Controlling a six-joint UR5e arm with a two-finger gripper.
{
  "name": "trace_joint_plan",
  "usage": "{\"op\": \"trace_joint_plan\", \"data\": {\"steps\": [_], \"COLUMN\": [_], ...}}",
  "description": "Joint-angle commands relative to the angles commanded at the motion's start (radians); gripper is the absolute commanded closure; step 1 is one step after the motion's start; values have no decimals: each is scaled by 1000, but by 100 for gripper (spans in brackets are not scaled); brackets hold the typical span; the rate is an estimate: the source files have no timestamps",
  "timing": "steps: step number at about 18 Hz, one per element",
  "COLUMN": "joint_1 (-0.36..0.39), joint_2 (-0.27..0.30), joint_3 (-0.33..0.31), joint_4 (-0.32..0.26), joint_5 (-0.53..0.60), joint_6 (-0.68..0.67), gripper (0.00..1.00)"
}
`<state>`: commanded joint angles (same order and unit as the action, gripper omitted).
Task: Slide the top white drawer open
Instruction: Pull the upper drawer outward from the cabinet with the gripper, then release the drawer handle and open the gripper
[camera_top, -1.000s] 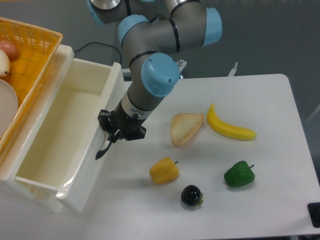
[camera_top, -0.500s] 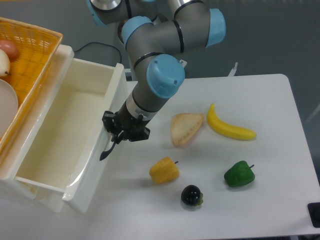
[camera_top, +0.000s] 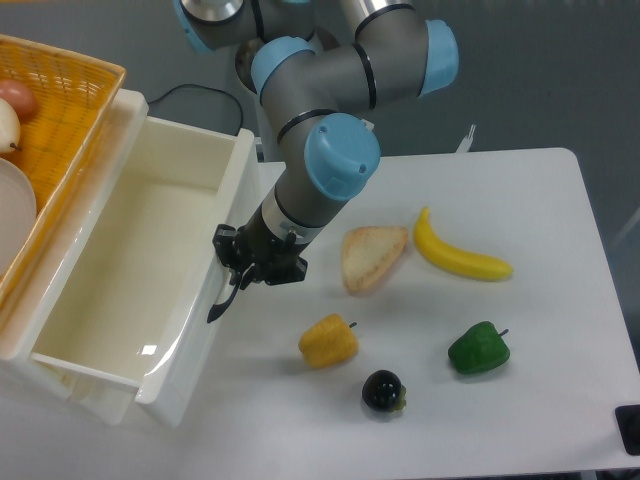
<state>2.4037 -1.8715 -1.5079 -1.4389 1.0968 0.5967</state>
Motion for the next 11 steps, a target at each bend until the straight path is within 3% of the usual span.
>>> {"op": "trace_joint_plan", "data": {"steps": [1, 2, 3, 5, 11], "joint_1": [0, 0, 0, 0, 8], "joint_2": [0, 0, 0, 0, -5], "joint_3": [-2, -2, -2, -2, -2], "joint_4": [0, 0, 0, 2, 6], "joint_5": [2, 0, 0, 0, -11], "joint_6": [0, 0, 2, 2, 2], "gripper": [74, 59, 51, 42, 42]}}
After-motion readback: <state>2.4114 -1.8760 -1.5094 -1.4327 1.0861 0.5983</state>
